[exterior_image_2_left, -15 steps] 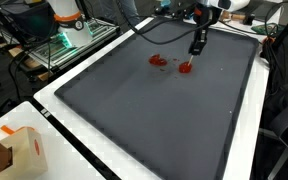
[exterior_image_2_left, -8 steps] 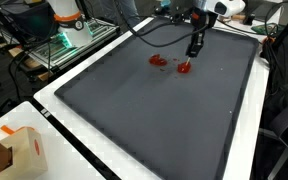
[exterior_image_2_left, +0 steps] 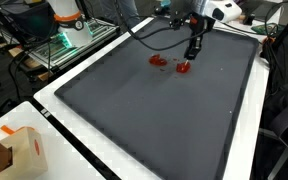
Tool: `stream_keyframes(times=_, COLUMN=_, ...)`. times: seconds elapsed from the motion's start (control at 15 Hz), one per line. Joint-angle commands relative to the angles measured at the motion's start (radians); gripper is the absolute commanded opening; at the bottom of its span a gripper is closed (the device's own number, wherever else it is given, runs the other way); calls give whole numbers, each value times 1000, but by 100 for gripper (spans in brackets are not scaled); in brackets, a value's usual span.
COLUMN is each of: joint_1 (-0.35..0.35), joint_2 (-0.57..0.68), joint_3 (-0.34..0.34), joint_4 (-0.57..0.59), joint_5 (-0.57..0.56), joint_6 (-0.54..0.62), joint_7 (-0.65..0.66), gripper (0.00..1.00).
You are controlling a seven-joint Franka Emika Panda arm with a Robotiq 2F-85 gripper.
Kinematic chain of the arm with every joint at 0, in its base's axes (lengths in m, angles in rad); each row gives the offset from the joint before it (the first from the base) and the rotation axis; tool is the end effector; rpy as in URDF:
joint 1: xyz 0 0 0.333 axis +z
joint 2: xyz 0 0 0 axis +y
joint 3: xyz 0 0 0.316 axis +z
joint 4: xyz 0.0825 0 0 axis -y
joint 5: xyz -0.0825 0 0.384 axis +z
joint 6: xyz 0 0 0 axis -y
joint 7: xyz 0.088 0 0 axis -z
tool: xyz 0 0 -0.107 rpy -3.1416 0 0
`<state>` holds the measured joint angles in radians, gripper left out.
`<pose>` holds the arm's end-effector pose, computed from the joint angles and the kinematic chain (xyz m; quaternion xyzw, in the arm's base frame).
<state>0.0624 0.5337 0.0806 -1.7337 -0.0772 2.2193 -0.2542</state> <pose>0.6564 0.0871 0.2698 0.9761 0.2157 -0.0234 0.0083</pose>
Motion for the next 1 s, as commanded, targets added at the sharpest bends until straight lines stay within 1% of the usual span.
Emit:
stream_keyframes(times=0.0, joint_1=-5, joint_2=16, joint_3=-1, joint_4=2, joint_5=-8, joint_6=5, joint_7=2, gripper=3)
stream_keyframes(times=0.93, joint_1=-10, joint_2=-18, joint_3=0, joint_4=7, joint_5=0, joint_6=-19, joint_7=7, gripper=3)
